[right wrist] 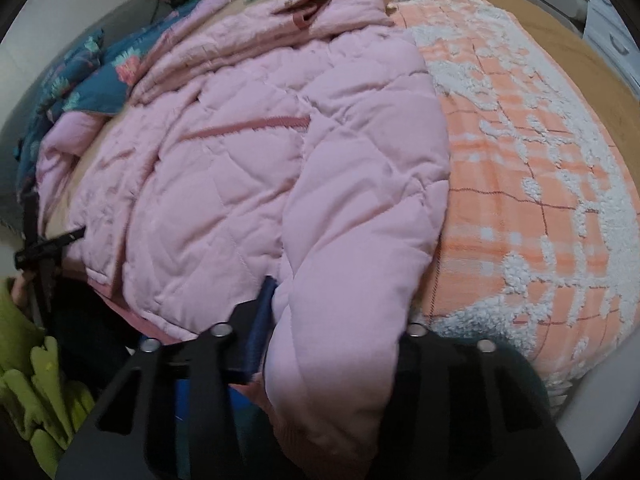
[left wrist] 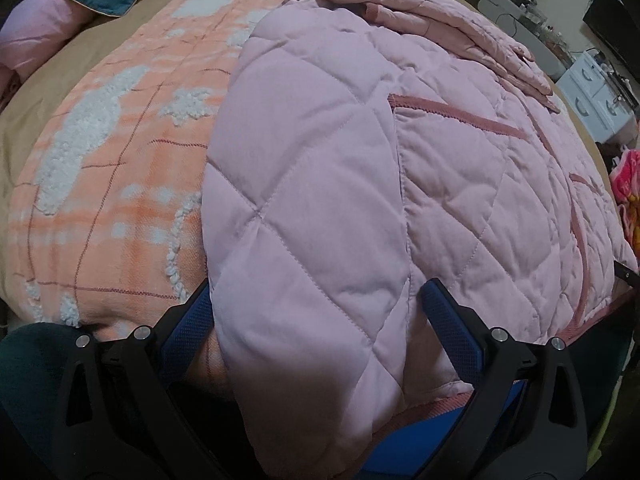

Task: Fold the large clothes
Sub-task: 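Grasp the jacket hem with both tools, then lift the hem with both tools and fold it toward the collar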

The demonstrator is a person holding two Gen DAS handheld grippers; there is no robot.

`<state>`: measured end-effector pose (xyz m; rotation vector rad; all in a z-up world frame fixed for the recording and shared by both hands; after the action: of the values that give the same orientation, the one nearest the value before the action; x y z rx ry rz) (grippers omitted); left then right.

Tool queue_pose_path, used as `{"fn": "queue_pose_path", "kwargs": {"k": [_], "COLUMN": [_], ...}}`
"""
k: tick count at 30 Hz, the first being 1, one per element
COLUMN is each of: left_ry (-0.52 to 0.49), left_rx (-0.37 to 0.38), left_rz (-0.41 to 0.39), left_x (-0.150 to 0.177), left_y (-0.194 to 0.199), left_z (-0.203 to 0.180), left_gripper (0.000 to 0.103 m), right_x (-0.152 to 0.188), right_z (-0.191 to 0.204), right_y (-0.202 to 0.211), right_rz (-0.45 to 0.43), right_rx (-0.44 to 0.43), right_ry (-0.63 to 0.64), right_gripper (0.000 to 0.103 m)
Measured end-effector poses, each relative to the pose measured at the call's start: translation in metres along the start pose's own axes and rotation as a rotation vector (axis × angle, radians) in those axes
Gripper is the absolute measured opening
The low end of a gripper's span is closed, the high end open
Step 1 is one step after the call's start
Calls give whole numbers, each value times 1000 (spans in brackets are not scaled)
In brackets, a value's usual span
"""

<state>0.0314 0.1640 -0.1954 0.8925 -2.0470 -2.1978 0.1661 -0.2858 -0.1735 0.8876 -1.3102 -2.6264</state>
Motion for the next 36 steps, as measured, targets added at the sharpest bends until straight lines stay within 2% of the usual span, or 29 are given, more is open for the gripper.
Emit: {"fn": "queue_pose_path", "kwargs": {"k": [2,3,5,6,7,8,11,14,25,36], "left_ry": [-5,-11,-17,-29,-37,-41,-65,-92,-102,-62], "left_rx": [3,12,33,29,22,28,41,50,114,170], "left_rz": [-3,-7,-19,-29,-37,-49,-85,-145,-312,-399], "left_x": [1,2,3,4,5,5,3,-6,-71,-134], "left_y": [1,2,7,10,13,17,28,46,101,132], "left_z": [-1,-3,-7,-8,-9,-10,-16,-22,-40,-52], "left_gripper": [94,90,74,70,62,44,19,9,7,7], "right_x": [-6,-10,-19,-26,-33,-38,-54,-67,-102,-145], "right_z": [4,8,17,22,26,29,36,40,47,48], "right_y": [7,12,21,25,34,39,53,62,83,101], "right_rz": [-45,-75,-116,-140,-176,-199,-258,-302,-403,-472], "right_rx": [-23,-38,-51,-60,-78,-92,-102,-119,-138,-138], "right_ry": [-2,2,18,27,32,33,55,51,42,18], "right_gripper": [28,26,24,23,23,22,21,21,20,19]}}
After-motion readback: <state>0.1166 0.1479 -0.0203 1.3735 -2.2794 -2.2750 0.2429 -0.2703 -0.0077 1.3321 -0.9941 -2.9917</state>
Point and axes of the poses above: each gripper's, at about its wrist camera, not at the fingertips, and y roughly against the way its jaws point, z to its left, x to its underside, the point moved 9 cm from there along -y, roughly the way its jaws point, and after that the axes turned 11 degrees about -x, right-handed, at the moved point
